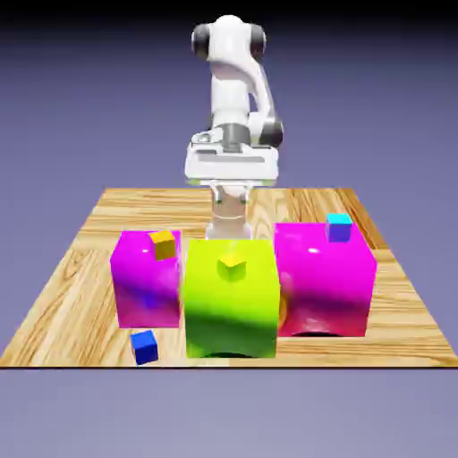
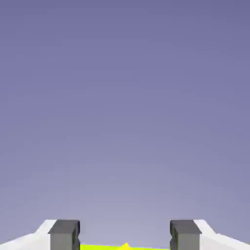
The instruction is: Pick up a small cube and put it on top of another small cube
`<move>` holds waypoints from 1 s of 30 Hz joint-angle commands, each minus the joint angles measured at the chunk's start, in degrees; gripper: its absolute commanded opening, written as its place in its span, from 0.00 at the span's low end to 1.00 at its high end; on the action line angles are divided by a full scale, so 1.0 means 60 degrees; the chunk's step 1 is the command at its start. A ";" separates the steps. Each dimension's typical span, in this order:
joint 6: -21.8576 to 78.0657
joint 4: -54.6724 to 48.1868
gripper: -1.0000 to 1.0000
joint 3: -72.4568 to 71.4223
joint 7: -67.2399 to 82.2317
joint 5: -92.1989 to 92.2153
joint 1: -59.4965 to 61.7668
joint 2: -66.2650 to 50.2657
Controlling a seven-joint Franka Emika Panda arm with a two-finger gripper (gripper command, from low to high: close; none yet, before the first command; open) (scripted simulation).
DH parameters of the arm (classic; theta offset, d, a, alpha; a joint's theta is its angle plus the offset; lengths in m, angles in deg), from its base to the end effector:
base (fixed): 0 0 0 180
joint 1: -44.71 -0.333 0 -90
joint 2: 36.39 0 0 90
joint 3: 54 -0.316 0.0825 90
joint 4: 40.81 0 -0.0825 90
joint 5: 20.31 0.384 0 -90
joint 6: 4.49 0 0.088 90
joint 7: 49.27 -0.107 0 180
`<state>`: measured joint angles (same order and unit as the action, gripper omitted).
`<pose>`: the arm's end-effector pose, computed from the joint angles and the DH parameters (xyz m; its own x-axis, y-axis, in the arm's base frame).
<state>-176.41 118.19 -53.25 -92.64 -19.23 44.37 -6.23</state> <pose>0.4007 -0.0043 0.4530 0.5190 -0.7061 0.4817 -0.5139 -0.7081 -0.4843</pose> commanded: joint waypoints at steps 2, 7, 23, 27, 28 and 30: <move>0.0578 -0.0553 0.50 0.0207 -0.0251 0.0298 0.0095 -0.0693; 0.2022 -0.1935 0.50 0.0725 -0.0876 0.1043 0.0332 -0.2423; 0.6644 -0.6356 0.50 0.2381 -0.2879 0.3426 0.1092 -0.7960; 0.7799 -0.7461 0.50 0.2796 -0.3380 0.4022 0.1282 -0.9345; 0.8088 -0.7737 0.50 0.2899 -0.3505 0.4170 0.1330 -0.9691; 0.8665 -0.8290 0.50 0.3106 -0.3756 0.4468 0.1425 -1.0383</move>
<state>-124.42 68.46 -34.61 -115.17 7.58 52.92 -68.53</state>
